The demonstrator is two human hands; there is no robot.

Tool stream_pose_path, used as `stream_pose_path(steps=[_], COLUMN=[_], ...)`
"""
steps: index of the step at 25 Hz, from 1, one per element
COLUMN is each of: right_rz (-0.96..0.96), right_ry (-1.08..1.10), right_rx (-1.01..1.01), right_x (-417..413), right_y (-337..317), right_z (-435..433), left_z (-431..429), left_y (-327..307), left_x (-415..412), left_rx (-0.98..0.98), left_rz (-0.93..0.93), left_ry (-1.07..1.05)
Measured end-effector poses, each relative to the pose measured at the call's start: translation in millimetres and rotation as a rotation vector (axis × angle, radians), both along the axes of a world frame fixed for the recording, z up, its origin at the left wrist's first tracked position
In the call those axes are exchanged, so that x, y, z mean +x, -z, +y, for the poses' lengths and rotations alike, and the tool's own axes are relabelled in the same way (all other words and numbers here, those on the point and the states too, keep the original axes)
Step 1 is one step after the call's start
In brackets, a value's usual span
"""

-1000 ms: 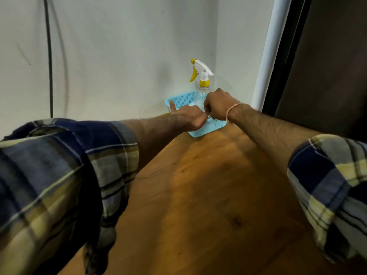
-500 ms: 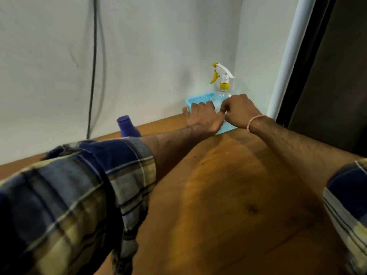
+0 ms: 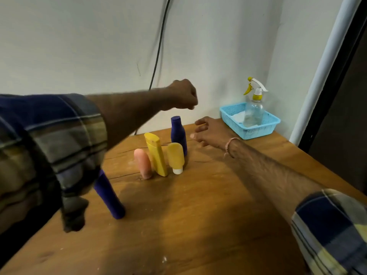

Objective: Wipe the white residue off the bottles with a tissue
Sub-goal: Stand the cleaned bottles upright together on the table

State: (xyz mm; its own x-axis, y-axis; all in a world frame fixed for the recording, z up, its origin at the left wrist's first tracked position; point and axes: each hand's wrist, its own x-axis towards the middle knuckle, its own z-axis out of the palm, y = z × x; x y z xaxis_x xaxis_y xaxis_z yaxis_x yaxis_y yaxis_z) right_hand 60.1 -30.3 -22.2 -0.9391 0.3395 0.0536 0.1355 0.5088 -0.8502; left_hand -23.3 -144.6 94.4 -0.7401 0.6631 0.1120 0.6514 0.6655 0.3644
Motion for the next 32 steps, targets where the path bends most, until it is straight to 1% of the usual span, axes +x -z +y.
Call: stream_pose_path(steps=[3, 5, 6, 8, 13, 19, 22, 28, 32], right_rz=[-0.017, -0.031, -0.039, -0.035, 0.040, 0.101, 0.100, 0.097, 0.064], right_ry=[-0.038, -0.049, -0.054, -0.055, -0.002, 0.046, 0.069, 0.106, 0.099], right_rx=[0.067, 0.072, 0.051, 0.027, 0.083, 0.190, 0.211, 0.115, 0.087], right_x=[-17, -26, -31, -38, -67, -126, -149, -160, -159], right_y=[17, 27, 33, 43, 46, 36, 43, 65, 66], right_z=[-19, -27, -29, -31, -14, 11, 20, 24, 26], left_z=[-37, -49, -52, -53, -43, -18, -8, -3, -13], left_y=[-3, 6, 12, 23, 27, 33, 50, 85, 93], left_x=[-26, -38, -42, -48, -74, -124, -149, -163, -161], left_rx=[-0.118, -0.130, -0.118, -0.084, 0.007, 0.122, 0.173, 0.267, 0.293], left_rz=[-0.135, -0.233, -0.249, -0.229, -0.134, -0.040, -0.051, -0.048, -0.136], left_ry=[0.042, 0.094, 0.122, 0.164, 0.220, 0.177, 0.144, 0.128, 0.105])
